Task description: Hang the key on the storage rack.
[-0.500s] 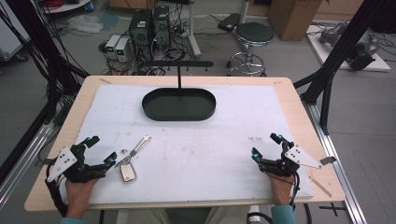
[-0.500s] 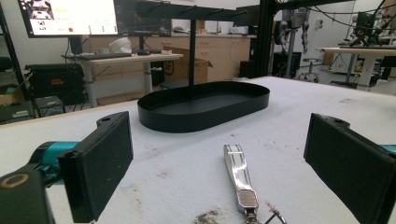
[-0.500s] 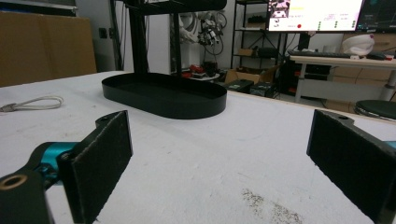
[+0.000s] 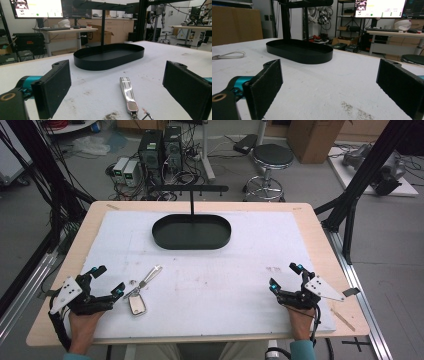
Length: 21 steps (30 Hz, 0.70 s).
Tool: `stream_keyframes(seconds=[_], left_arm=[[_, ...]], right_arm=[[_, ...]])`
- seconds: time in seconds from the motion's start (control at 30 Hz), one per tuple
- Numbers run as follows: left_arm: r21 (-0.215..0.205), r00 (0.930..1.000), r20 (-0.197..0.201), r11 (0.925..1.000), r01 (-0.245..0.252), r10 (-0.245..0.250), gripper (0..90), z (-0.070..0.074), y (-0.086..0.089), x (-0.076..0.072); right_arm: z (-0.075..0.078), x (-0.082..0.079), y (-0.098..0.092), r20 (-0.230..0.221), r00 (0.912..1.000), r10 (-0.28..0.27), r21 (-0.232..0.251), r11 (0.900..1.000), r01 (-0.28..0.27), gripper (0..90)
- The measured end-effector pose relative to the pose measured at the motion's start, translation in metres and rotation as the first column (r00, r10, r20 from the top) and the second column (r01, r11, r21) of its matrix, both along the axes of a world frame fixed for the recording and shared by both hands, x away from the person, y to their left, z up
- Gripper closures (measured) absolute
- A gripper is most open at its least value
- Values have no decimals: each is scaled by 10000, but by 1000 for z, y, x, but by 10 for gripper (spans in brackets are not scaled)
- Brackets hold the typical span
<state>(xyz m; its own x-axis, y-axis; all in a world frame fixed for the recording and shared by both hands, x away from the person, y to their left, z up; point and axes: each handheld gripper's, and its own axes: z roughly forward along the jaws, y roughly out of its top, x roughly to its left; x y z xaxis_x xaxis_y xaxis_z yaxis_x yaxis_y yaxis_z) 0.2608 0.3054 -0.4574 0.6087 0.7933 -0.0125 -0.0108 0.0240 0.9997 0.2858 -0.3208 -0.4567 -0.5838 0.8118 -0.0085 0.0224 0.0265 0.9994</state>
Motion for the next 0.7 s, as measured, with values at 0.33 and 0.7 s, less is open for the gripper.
stream_keyframes(seconds=[0.33,0.7], left_arm=[[-280,9947,-915,9986,446,-470,94,19,2,3],[3037,9678,-2516,9491,838,-50,99,77,-19,20]], right_arm=[[0,0,0,-6,10000,35,-39,10000,-35,63],[0,0,0,50,10000,43,-41,10000,-43,63]])
